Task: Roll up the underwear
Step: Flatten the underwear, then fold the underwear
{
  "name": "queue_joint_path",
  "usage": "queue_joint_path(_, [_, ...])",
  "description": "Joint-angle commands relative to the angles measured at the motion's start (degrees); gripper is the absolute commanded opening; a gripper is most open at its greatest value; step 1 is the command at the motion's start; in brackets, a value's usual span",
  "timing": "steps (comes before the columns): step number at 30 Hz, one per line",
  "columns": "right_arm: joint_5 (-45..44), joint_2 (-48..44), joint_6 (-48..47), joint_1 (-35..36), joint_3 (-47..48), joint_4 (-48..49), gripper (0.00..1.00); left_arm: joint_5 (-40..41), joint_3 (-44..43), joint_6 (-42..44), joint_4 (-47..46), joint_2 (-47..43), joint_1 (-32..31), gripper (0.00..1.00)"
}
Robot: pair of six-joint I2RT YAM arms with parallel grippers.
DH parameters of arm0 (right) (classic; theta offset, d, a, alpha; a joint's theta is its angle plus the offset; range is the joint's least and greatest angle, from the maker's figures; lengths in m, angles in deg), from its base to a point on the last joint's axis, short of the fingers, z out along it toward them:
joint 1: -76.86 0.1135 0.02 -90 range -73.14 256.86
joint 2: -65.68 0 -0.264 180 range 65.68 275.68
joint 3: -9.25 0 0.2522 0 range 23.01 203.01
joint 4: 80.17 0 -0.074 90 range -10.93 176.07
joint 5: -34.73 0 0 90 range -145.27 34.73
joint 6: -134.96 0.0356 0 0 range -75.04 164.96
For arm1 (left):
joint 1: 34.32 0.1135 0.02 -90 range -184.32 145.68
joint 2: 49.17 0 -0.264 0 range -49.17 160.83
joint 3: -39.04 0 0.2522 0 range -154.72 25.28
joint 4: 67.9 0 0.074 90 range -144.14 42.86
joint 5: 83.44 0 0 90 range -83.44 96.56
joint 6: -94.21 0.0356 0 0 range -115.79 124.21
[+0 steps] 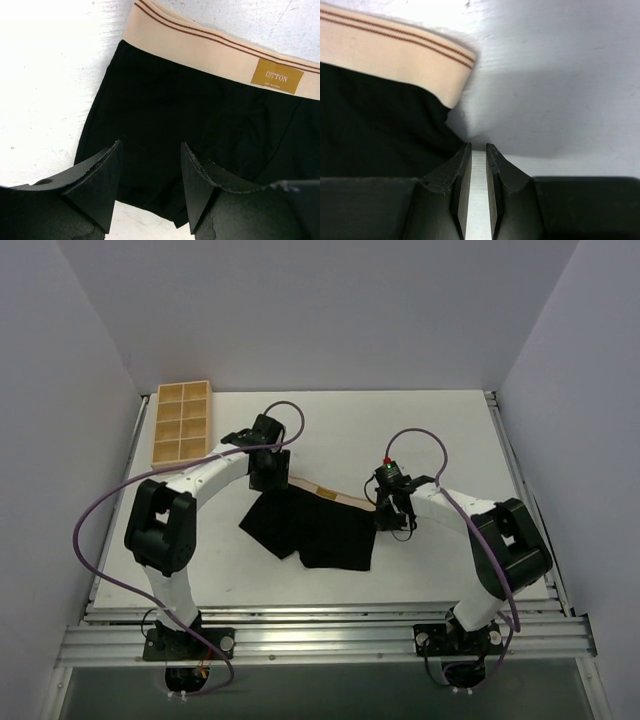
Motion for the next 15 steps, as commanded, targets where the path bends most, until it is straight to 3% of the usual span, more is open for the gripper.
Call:
queue_joint_path(1, [-4.1,-1.9,-0.6,-0.6,-0.8,-1.1,0.14,0.1,-0.6,-0.4,-1.4,1.4,0.5,0.59])
queue_joint_path(6, [-2.9,-6.4,1.5,-0.6,1.6,-4.4,0.16,1.2,-2.8,0.6,1.1,0.6,0.4,0.59])
queue_joint_path(9, [-2.5,-8.5,4.3,-0.7,5.2,-5.8,0.20,1.4,-3.9,1.0,2.3,-5.1,-0.7,0.59])
queue_joint_path(15, [-3.0,-2.6,8.7,-1.5,9.4,-6.0,0.23,3.8,-0.7,-2.8,3.2,-13.3,-7.6,0.59])
